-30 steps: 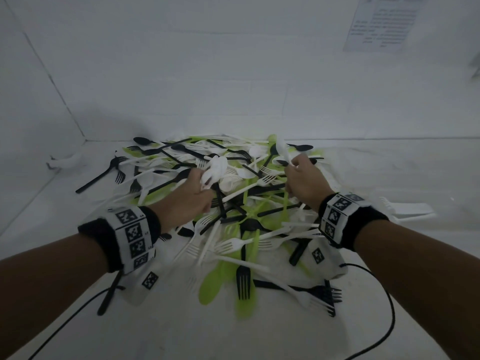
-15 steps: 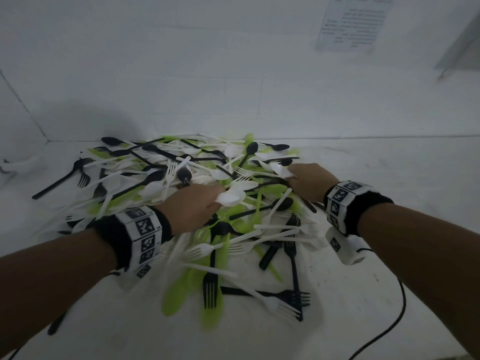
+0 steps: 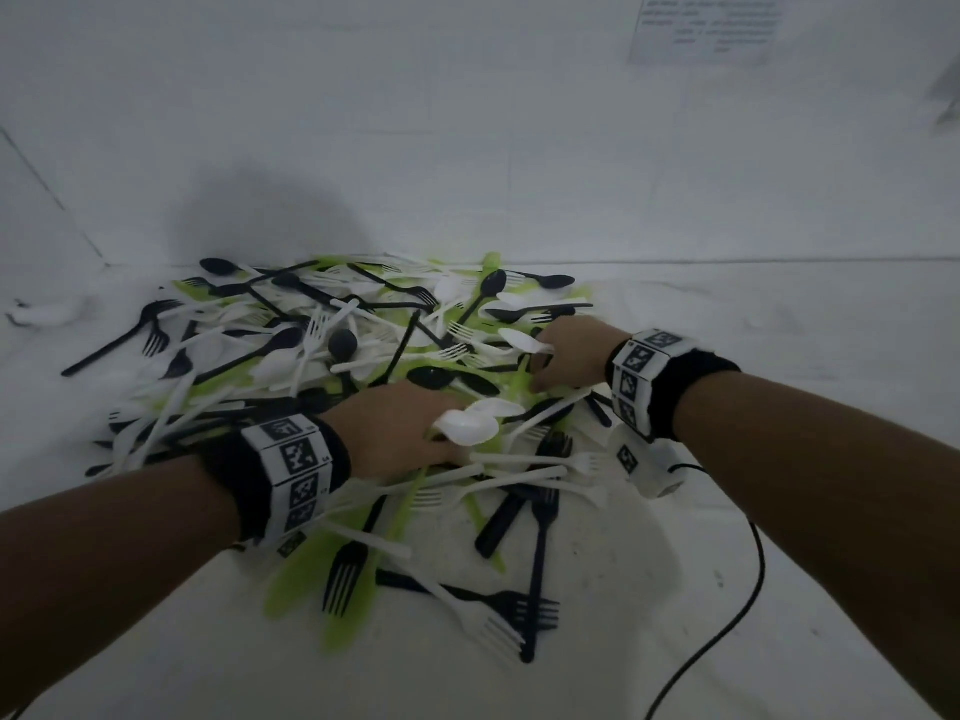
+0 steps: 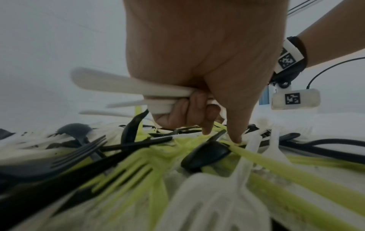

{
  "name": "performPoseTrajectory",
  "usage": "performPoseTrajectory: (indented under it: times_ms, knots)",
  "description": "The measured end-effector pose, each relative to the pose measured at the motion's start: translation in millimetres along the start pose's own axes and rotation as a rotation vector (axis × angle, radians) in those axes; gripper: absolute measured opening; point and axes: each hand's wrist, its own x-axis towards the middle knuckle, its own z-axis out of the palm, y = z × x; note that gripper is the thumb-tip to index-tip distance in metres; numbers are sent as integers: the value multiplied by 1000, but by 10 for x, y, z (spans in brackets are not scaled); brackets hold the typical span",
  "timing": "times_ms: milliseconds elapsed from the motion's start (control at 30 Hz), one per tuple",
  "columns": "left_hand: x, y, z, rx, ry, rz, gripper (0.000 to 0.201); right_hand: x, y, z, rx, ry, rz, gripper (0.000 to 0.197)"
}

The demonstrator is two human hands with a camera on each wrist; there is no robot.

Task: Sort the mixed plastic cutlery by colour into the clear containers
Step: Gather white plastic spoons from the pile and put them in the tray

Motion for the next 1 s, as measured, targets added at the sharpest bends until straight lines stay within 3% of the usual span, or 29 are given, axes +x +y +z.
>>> performPoseTrajectory:
  times_ms: [133, 300, 433, 500, 600, 733, 833, 933, 1000]
  knots:
    - [-34, 46, -52, -33, 113, -15, 14, 44, 62, 20, -50, 1, -26, 39]
    - [-71, 135, -111, 15, 143, -122, 18, 87, 74, -64, 50, 20, 15, 44]
    - [-132, 178, -142, -244, 173, -243, 26, 112, 49, -189, 304, 178, -15, 45]
    - [-190, 168, -165, -344, 182, -284, 23, 116, -9, -223, 389, 174, -48, 45]
    - [-288, 127, -183, -333, 175, -299, 11, 184, -119, -135, 148, 26, -115, 38]
    - [-450, 16, -137, -320, 172, -284, 11, 296, -177, -9, 14, 94, -134, 28]
    - [-584, -53, -105, -326, 173, -309, 8, 365, -183, -16, 5, 57, -146, 26]
    - [-663, -59, -110, -336, 188, -311, 10, 387, -144, -19, -47, -9, -171, 42]
    - [-687, -56, -120, -340, 202, -316, 11, 378, -114, -20, -35, 20, -171, 48]
